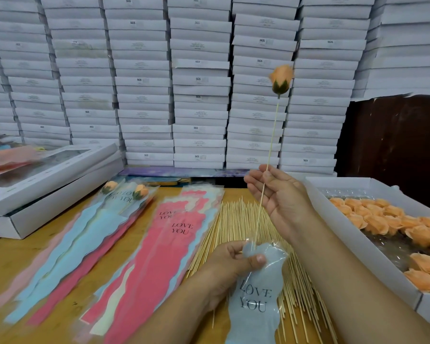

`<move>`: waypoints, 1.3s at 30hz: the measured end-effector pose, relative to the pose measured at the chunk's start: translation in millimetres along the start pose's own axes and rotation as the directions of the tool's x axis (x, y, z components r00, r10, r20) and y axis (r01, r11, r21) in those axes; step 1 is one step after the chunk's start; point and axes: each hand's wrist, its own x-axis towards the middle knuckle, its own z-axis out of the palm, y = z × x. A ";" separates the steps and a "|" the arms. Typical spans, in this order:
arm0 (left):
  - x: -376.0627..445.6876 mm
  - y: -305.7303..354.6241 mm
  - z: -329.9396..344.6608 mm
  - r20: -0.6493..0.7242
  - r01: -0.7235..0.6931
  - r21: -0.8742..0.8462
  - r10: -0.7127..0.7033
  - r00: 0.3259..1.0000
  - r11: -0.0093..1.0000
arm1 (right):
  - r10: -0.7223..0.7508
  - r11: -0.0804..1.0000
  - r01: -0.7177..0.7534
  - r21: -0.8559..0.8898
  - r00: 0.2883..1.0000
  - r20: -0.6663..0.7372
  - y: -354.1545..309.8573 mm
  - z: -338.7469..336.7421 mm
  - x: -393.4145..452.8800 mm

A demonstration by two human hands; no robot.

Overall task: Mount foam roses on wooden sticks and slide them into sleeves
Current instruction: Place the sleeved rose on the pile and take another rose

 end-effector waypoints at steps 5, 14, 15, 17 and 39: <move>1.1 -1.8 1.0 -0.018 -0.013 -0.019 0.012 1.000 1.000 | 0.112 0.980 -0.103 -0.170 0.993 0.045 6.6 -11.5 -1.0; 1.0 0.2 0.3 -0.028 -0.041 -0.058 0.039 0.999 0.998 | 0.181 0.637 -0.078 -0.766 0.982 0.050 2.0 -35.1 -6.1; 0.7 0.8 0.0 -0.022 -0.041 -0.066 0.040 0.999 0.997 | 0.193 0.595 -0.071 -0.801 0.980 0.056 2.0 -37.1 -6.7; 0.3 1.2 -0.3 -0.011 -0.036 -0.080 0.035 0.999 0.996 | 0.201 0.551 -0.069 -0.832 0.978 0.052 2.5 -40.0 -6.4; -4.7 5.2 -0.9 0.033 -0.032 -0.154 0.038 0.999 0.988 | 0.064 0.526 0.199 -0.827 0.960 0.272 4.9 -45.9 -4.7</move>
